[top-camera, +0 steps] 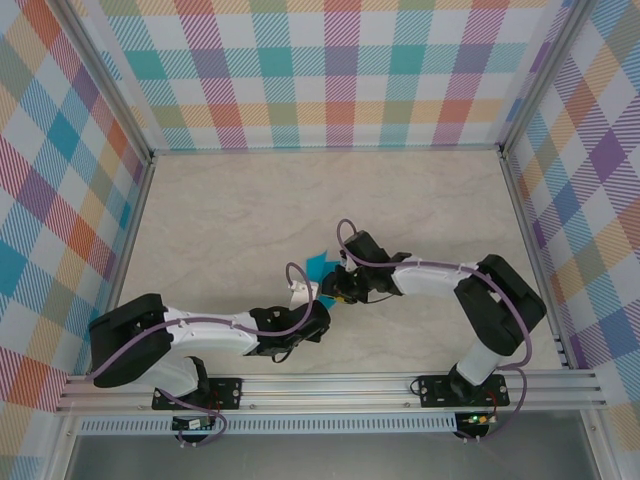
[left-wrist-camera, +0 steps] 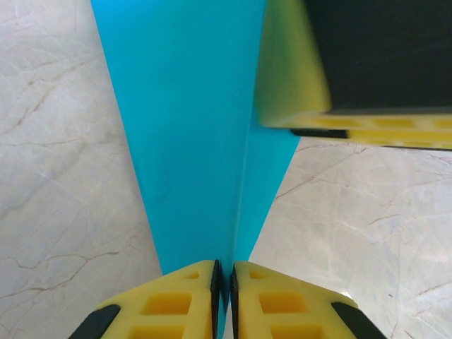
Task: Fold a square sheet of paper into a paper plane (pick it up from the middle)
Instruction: Fourth fold the wing at the center of the table.
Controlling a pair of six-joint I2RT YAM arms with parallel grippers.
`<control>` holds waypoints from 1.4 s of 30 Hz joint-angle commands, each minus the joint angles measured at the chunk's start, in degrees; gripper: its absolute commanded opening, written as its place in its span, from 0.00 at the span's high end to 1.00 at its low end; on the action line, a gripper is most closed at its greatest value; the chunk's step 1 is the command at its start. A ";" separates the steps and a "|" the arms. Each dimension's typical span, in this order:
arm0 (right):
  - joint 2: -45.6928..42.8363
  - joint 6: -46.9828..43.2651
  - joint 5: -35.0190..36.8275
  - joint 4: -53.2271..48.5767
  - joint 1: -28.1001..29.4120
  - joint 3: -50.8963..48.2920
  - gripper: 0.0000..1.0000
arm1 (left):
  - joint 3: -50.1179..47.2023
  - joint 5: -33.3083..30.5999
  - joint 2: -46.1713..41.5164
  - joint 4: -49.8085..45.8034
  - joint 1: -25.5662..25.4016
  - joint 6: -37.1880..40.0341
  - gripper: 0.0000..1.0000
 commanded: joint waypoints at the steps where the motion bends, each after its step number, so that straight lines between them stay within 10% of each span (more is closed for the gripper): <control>1: -3.45 0.97 1.97 -1.36 -0.66 -2.29 0.70 | -1.93 5.37 -2.46 4.06 2.53 2.35 0.86; 16: -9.25 0.40 -0.94 6.37 0.52 -6.57 0.75 | -8.57 26.33 -4.94 16.78 13.66 3.19 0.86; 42: -1.56 3.69 -5.56 15.56 3.46 -2.34 0.79 | -11.90 34.46 -4.10 18.89 20.43 1.77 0.85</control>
